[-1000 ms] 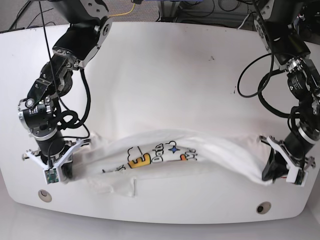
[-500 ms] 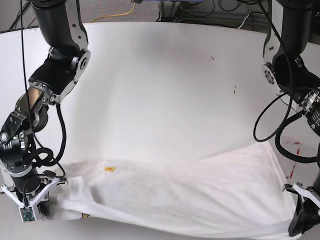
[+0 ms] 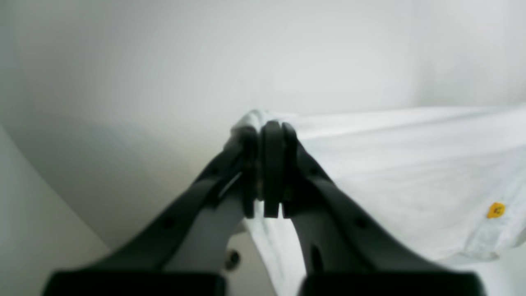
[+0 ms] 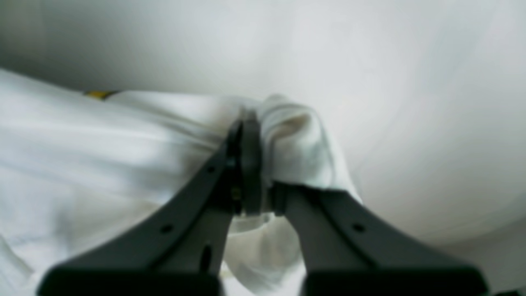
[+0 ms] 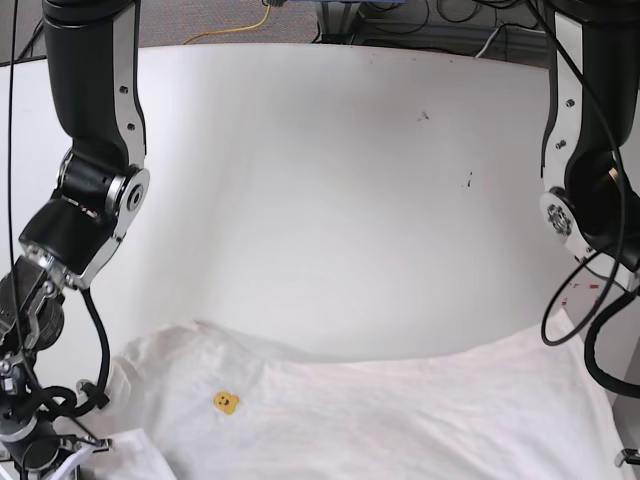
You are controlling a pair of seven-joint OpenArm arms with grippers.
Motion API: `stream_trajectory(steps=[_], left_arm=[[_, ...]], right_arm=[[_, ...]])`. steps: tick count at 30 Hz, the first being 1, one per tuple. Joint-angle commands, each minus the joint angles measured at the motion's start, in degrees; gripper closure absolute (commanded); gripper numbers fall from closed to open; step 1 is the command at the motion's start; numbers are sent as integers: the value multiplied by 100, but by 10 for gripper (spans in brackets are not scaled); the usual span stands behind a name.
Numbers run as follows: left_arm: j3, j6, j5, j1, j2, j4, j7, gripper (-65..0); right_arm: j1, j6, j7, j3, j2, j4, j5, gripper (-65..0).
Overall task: Layout the t-shirt on the table in an organized manner, then fold the t-shirt properly
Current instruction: 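Lift the hem with both grippers, raising the shirt off the table, then swing the shirt down and drag it across the table with both grippers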
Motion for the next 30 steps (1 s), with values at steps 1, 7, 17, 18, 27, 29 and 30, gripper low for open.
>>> stream_trajectory(steps=[1,7,17,18,27,29,30], left_arm=[[-4,31,137,-536,-47,-144,-180,-3],[-4,22,348,-1222,226,-671,-180,-3],[14,22,365,-1368,524,-1480,-180,-3],[14,22,356,-1368,542,-1489,-180,-3],[14,13,5,-1292,428,-1339,207,-3],[14,13,-92,-1125,401,-1260,391,-3],[-4,13,-127,-1028,401,-1172,488,-3]], right_arm=[[657,-47,161,-4,120,-297,-29,-3],[1475,-47,178,-145,226,-1053,-3,-3],[1715,-47,143,-461,252,-1211,-3,-3],[1715,-47,117,-461,269,-1194,-3,-3],[842,-47,-358,-444,445,-165,6,-3],[525,-47,-464,-426,454,125,6,-3],[341,-47,-560,-365,454,319,6,-3]])
